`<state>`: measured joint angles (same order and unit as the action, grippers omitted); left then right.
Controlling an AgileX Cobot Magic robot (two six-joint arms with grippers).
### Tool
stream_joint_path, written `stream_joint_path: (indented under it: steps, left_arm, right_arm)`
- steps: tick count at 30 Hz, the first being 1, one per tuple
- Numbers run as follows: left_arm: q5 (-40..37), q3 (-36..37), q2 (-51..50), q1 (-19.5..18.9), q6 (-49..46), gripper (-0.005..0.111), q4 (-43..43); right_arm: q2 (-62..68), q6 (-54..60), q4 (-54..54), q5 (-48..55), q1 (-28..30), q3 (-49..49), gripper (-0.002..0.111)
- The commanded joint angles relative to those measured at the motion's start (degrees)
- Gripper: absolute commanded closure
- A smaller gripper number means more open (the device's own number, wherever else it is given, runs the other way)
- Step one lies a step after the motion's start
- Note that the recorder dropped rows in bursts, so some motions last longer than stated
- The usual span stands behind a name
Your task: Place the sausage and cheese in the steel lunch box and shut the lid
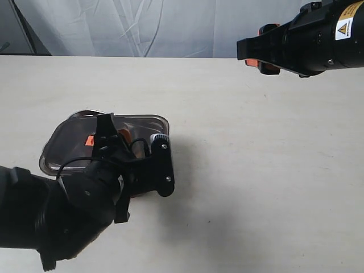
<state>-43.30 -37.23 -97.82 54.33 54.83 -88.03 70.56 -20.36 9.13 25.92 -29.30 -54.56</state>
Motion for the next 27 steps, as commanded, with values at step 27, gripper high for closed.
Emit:
stream_joint_path:
  steps: [27]
  left_arm:
    - [6.8,-2.3,5.5,0.2,-17.3,0.043,17.4]
  right_arm:
    - [-0.1,0.4,0.8,-1.0,0.2,0.0,0.055]
